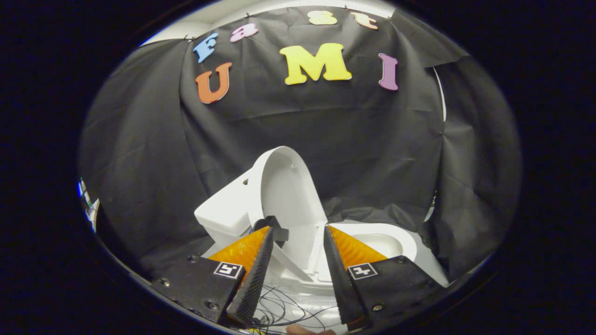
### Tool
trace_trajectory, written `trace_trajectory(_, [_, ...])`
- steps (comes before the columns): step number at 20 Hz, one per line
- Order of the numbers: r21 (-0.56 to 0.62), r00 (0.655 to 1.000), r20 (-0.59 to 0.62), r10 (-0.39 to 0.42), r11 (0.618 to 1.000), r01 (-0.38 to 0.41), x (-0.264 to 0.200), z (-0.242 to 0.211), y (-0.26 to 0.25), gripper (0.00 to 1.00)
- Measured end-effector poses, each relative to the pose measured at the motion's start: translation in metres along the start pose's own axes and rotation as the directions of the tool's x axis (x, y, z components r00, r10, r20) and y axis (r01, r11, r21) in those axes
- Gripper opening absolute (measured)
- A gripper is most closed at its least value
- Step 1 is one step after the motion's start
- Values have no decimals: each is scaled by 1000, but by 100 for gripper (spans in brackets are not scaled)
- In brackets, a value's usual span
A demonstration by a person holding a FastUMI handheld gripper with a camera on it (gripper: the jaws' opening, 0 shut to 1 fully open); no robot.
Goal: Open the toilet lid.
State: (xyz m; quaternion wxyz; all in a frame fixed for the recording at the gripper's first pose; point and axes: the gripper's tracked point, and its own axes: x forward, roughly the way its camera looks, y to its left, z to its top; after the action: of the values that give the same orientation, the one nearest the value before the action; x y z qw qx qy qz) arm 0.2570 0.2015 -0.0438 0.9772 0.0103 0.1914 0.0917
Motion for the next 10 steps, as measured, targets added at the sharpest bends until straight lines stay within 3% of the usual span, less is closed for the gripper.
trace_trajectory(10, [13, 977, 177, -116, 993, 116, -96, 25, -114, 69])
